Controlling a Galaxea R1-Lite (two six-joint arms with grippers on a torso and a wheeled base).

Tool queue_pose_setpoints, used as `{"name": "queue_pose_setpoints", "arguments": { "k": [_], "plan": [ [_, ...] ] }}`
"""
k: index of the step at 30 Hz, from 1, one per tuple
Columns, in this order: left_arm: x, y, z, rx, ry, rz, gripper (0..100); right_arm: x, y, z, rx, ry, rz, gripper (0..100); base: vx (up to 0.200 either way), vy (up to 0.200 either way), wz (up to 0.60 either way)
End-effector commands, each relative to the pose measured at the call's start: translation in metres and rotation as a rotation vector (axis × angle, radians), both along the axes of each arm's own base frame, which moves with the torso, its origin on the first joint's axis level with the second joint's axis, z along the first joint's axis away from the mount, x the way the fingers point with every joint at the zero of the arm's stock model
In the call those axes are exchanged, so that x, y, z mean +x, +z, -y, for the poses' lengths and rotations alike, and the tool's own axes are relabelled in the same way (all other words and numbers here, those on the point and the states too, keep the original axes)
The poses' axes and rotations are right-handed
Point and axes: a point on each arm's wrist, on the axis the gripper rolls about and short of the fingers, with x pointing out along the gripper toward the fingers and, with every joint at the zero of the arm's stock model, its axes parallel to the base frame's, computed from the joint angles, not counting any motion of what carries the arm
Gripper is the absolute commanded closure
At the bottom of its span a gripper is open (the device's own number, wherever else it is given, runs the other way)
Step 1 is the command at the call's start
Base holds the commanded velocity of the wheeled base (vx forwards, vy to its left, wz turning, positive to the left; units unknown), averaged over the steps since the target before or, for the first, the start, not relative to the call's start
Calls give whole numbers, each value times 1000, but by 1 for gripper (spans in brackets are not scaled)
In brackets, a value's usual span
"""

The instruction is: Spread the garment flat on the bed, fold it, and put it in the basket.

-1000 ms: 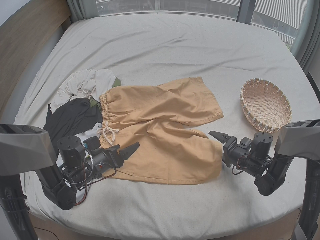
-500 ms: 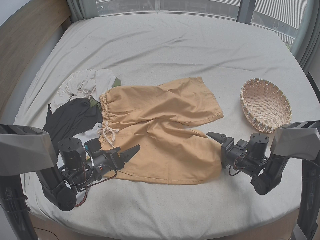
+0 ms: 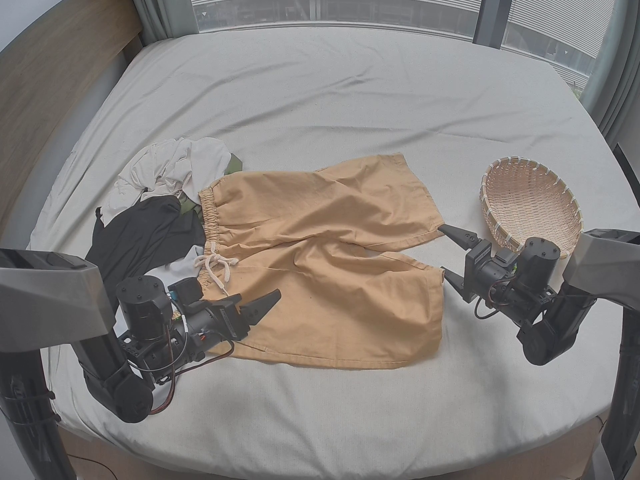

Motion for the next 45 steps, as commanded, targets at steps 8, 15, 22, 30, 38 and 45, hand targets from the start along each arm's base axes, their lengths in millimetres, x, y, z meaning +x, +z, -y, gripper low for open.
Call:
{"name": "queue_pose_setpoints", "arguments": {
  "k": [8, 15, 22, 30, 38, 45],
  "plan": [
    [-1, 0, 1, 2, 9, 0, 0, -2, -19, -4, -29, 9, -38, 0, 0, 0, 0],
    [-1, -1, 1, 3, 9, -3, 0, -11, -31, 3, -96, -3, -70, 0, 0, 0, 0],
    [-1, 0, 2, 2, 8, 0, 0, -12, -37, 1, -99, 2, -92, 0, 0, 0, 0],
    [-2, -1, 2, 4, 8, -4, 0, -6, -51, -5, -99, -8, -117, 0, 0, 0, 0],
    [-2, -1, 2, 3, 8, -1, 0, -2, -54, -6, -81, -8, -118, 100, 0, 0, 0],
    [-2, -1, 2, 4, 8, -3, 0, -1, -50, -4, -80, -16, -107, 100, 0, 0, 0]
  ]
}}
